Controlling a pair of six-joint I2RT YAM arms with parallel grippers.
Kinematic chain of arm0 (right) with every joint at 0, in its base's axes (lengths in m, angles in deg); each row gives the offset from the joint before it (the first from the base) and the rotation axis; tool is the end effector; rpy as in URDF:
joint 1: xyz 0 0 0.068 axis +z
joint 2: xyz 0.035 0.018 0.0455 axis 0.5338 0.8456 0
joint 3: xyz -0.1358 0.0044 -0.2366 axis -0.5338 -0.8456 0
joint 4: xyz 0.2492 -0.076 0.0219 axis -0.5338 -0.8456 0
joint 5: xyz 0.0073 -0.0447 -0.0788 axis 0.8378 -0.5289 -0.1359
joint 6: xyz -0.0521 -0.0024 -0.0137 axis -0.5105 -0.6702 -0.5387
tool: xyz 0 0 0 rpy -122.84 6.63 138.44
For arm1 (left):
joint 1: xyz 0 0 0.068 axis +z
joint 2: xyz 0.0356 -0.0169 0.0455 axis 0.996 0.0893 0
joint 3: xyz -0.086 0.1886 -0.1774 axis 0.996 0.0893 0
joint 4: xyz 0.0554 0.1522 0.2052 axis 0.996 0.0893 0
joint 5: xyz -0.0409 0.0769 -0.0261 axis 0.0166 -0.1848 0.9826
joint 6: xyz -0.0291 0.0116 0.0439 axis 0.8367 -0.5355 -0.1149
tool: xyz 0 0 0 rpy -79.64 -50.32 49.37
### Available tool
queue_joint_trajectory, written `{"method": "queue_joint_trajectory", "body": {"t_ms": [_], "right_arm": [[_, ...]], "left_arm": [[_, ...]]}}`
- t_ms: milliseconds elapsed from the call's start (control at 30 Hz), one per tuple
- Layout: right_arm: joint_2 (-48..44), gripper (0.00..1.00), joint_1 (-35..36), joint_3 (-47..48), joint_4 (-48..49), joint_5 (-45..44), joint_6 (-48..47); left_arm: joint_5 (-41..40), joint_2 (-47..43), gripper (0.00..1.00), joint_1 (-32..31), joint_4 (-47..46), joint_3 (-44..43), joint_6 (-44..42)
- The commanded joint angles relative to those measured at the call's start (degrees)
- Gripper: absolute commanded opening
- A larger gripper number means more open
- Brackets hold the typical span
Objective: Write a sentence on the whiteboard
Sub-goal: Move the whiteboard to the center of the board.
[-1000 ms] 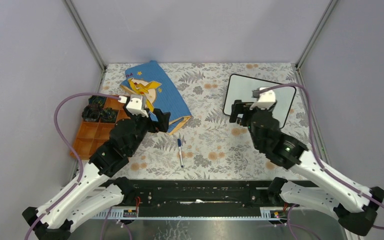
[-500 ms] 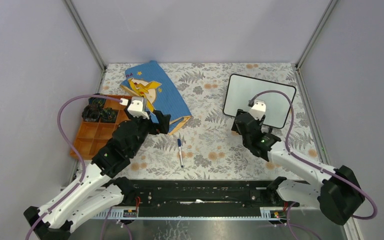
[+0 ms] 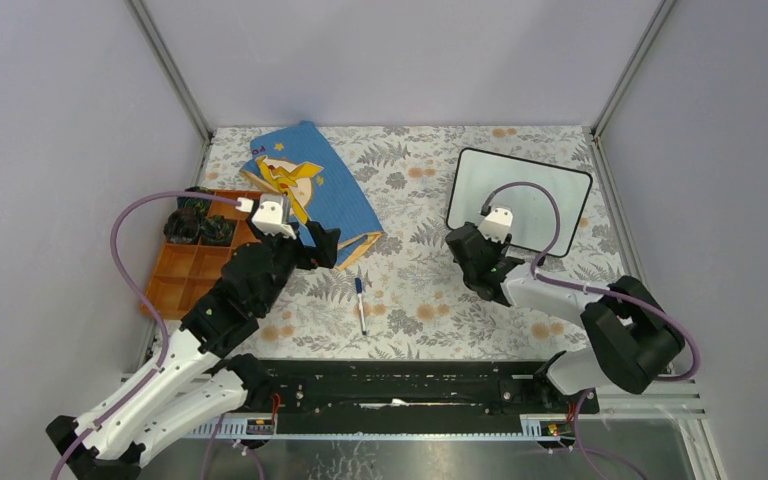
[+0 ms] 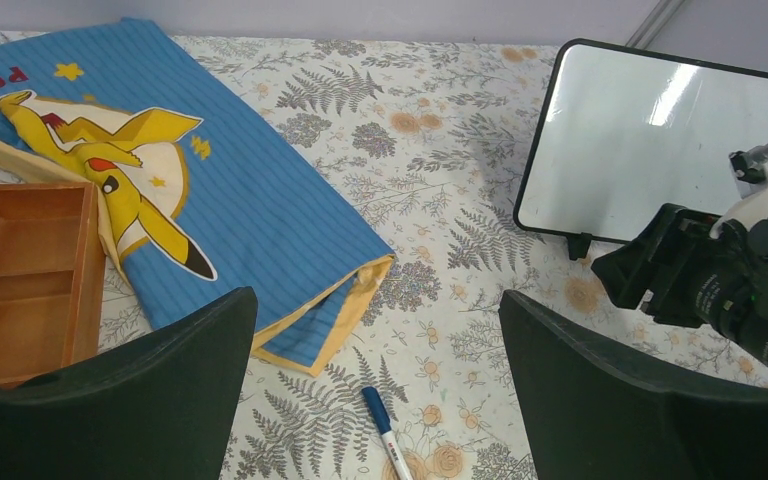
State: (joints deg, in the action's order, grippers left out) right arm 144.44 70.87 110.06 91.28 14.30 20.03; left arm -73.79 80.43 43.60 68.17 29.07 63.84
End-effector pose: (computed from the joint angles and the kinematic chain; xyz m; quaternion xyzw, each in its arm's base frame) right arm 0.2285 0.1516 0.1847 0.1410 0.8489 -0.0241 0.5089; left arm 0.1297 -0.0960 0.3310 0.0395 0.7522 -0.1817 0.6321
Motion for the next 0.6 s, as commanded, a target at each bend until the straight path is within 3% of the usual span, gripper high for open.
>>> {"method": "queue_joint_trajectory", "body": {"t_ms": [0, 567], "right_arm": [[2.44, 0.61, -0.65, 2.86, 3.37, -4.03, 2.24], [10.49, 0.51, -4.02, 5.05, 8.73, -2.07, -3.91]], "left_arm": [[-0.38, -0.93, 0.99, -0.33, -3.24, 0.61, 0.60], [-0.55, -0.59, 0.99, -0.42, -3.44, 1.02, -0.19]]}}
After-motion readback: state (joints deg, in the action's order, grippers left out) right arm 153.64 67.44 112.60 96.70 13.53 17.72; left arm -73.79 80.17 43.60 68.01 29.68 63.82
